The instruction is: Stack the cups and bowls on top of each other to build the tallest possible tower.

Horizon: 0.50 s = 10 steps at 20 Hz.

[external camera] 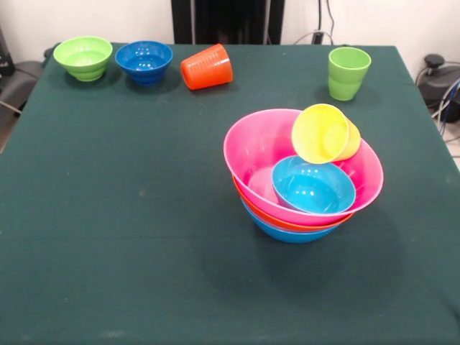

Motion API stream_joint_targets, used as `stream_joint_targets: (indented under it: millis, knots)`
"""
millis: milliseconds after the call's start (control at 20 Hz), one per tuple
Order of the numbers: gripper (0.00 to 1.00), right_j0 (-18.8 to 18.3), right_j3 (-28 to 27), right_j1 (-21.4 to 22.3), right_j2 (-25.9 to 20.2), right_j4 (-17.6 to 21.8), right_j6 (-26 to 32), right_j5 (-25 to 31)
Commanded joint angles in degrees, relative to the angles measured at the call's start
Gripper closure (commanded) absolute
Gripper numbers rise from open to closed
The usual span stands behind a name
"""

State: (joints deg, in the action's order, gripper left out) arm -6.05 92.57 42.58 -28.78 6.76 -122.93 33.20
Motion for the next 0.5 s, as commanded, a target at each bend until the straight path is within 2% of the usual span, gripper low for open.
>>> stream_joint_targets:
  millis: [50,250,500]
  knots:
    - [0.0,6.1,-7.7,-1.9,6.6,0.1,-8.5,19.1]
    - [0.0,6.6,-9.4,-2.8,6.6,-1.2,-8.5,19.8]
    - [0.0,6.7,-8.5,-2.8,6.6,-2.6,-8.1,18.6]
